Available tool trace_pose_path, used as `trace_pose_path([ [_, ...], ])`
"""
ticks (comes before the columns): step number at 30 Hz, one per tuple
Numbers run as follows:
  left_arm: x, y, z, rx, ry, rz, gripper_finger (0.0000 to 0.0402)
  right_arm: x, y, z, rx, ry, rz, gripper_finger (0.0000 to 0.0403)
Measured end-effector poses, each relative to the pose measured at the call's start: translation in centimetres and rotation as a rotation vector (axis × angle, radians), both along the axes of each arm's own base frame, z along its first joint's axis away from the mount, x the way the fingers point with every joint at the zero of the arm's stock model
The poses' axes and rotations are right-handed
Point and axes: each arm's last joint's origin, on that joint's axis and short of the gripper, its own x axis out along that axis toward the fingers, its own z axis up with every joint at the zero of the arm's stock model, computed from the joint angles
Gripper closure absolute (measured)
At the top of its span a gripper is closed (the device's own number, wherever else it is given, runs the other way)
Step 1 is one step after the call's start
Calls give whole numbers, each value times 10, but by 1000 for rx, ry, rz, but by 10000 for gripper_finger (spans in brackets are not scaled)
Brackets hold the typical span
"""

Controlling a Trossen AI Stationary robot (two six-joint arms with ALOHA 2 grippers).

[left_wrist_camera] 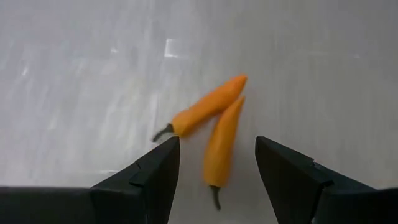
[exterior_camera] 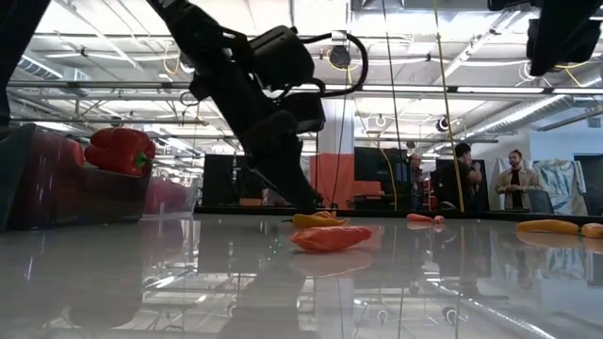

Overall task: Sort produce into baskets
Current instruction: Put the yellow chili pepper into the bottom black bin

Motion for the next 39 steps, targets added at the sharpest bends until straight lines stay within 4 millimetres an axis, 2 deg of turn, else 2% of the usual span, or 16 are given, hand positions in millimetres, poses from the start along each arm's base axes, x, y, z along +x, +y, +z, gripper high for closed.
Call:
trace_pose_path([
  [3,1,-4,-6,0,19,-10,185,3,0,1,-43,-42,14,391],
  [11,1,-8,-14,30,46,-2,195,7,1,4,-79,-102,48,398],
  [22,1,-8,-15,30,55,3,345,7,1,4,-78,-102,46,402],
  [27,-3,-10,-7,-12,60,-15,379,7,1,4,-78,-101,48,402],
  [30,-7,-11,7,-58,38,12,380,7,1,4,-84,-100,62,402],
  [34,-16,-14,39,-132,-5,49,369,9,1,5,-102,-116,97,402],
  [39,-39,-36,87,-302,-43,49,367,19,-2,10,-134,-204,164,402],
])
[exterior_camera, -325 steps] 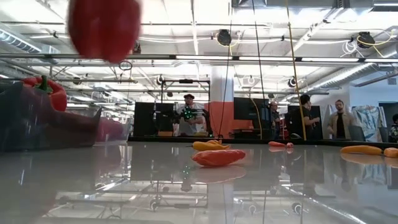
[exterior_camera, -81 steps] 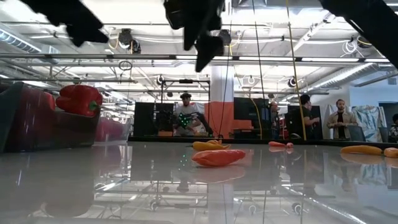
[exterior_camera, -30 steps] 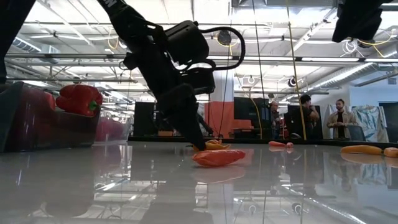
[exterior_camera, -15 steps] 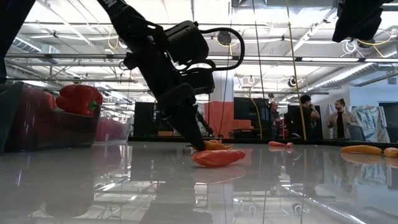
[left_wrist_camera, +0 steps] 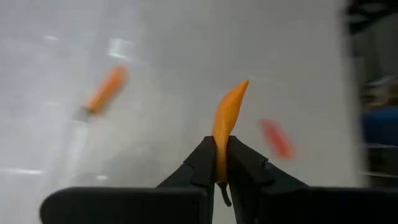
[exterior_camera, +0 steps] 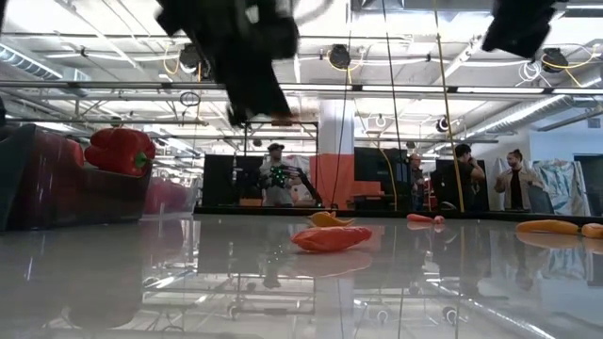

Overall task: Sort produce into baskets
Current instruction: Put the yellow chili pepper into the bottom black bin

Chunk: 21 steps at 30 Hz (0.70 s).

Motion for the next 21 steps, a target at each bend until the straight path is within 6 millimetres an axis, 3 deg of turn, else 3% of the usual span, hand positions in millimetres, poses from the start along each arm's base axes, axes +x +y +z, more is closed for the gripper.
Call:
trace_pose_path([
  [8,-46,-64,41,-249,112,8,366,16,-14,9,-104,-124,87,401],
  [15,-99,-119,53,-344,328,31,366,35,-39,8,-178,-161,38,401],
  [21,-140,-156,47,-246,449,31,366,52,-77,-6,-127,-84,-58,401],
])
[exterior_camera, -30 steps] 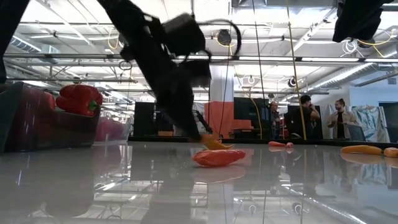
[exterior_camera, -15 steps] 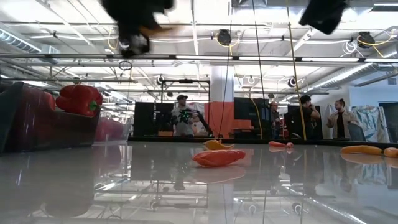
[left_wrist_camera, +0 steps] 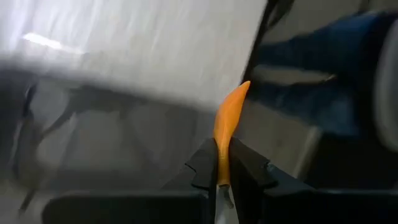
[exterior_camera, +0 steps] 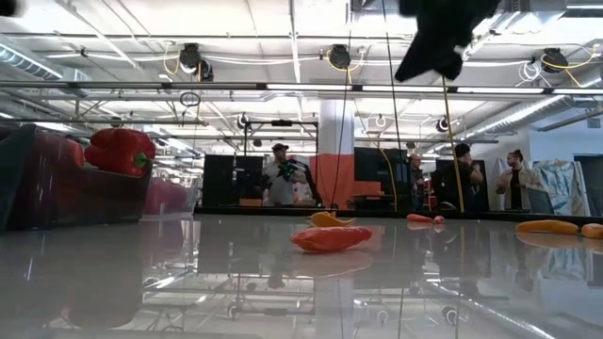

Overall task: Sort produce into baskets
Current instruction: Put the yellow chili pepper into the bottom black bin

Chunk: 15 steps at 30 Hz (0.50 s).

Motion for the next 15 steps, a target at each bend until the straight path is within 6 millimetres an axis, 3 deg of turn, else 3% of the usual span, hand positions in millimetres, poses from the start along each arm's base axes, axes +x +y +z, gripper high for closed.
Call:
trace_pose_path([
  [9,-48,-29,-9,169,51,-11,365,25,-61,-35,132,91,-135,401],
  [15,-65,-37,-20,266,133,10,365,14,-109,-66,200,292,-338,377],
])
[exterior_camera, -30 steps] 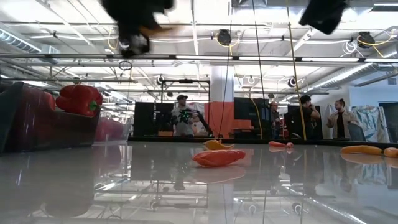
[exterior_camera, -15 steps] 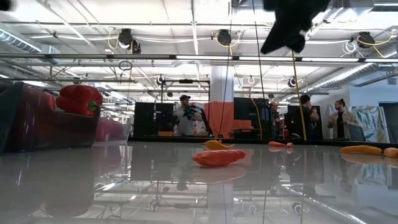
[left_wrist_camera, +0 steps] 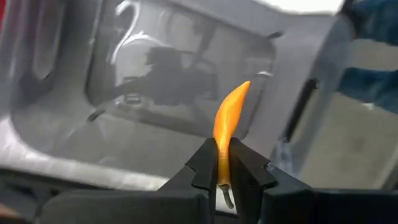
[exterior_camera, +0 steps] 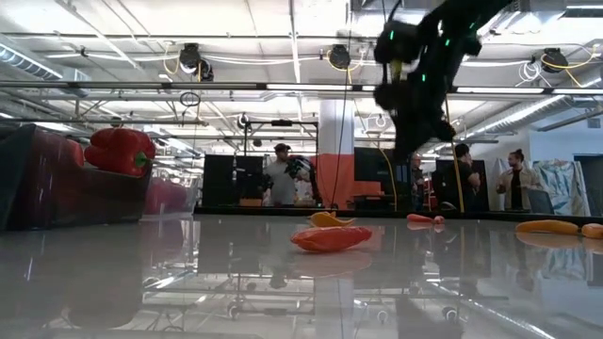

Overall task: Sort produce into baskets
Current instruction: Put the yellow chili pepper into the bottom black bin, then put the orange chili pepper into the bottom black bin

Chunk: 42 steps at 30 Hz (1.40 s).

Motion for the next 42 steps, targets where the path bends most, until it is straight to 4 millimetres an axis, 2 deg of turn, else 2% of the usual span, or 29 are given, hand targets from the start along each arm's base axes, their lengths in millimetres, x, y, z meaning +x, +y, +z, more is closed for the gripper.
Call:
trace_pose_path([
  [5,-3,1,-10,48,50,69,365,-8,-34,-17,-12,73,-40,314],
  [10,-3,-2,-31,28,89,108,365,-16,-58,-30,-20,134,-50,244],
  [16,-2,0,-46,59,152,162,365,-19,-77,-54,12,214,-52,181],
  [21,-2,0,-46,55,154,166,357,-16,-84,-70,22,233,-59,155],
  [27,-2,-1,-46,53,155,166,285,-14,-86,-81,21,265,-66,155],
  [33,1,2,-45,54,160,181,220,-12,-87,-83,26,258,-82,178],
  [42,16,20,-20,-51,-6,196,203,-12,-87,-83,32,251,-102,257],
])
